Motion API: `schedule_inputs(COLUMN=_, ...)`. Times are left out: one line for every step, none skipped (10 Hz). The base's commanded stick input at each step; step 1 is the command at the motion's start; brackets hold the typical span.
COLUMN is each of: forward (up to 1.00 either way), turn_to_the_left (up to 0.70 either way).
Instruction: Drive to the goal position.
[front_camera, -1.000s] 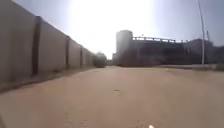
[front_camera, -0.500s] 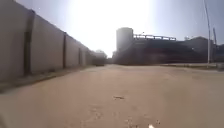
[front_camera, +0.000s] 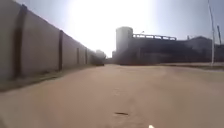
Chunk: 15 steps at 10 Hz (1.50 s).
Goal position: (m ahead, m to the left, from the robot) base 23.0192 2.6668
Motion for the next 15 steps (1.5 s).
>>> schedule_inputs(forward=1.00, turn_to_the_left=0.00)
schedule_inputs(forward=1.00, turn_to_the_left=0.00)
schedule_inputs(forward=1.00, turn_to_the_left=0.00)
schedule_inputs(forward=1.00, turn_to_the_left=0.00)
schedule_inputs(forward=1.00, turn_to_the_left=0.00)
schedule_inputs(forward=1.00, turn_to_the_left=0.00)
schedule_inputs(forward=1.00, turn_to_the_left=0.00)
schedule_inputs(forward=1.00, turn_to_the_left=0.00)
schedule_inputs(forward=1.00, turn_to_the_left=0.00)
schedule_inputs(forward=1.00, turn_to_the_left=0.00)
schedule_inputs(forward=1.00, turn_to_the_left=0.00)
schedule_inputs(forward=1.00, turn_to_the_left=0.00)
schedule_inputs(forward=1.00, turn_to_the_left=0.00)
schedule_inputs(forward=1.00, turn_to_the_left=0.00)
schedule_inputs(forward=1.00, turn_to_the_left=0.00)
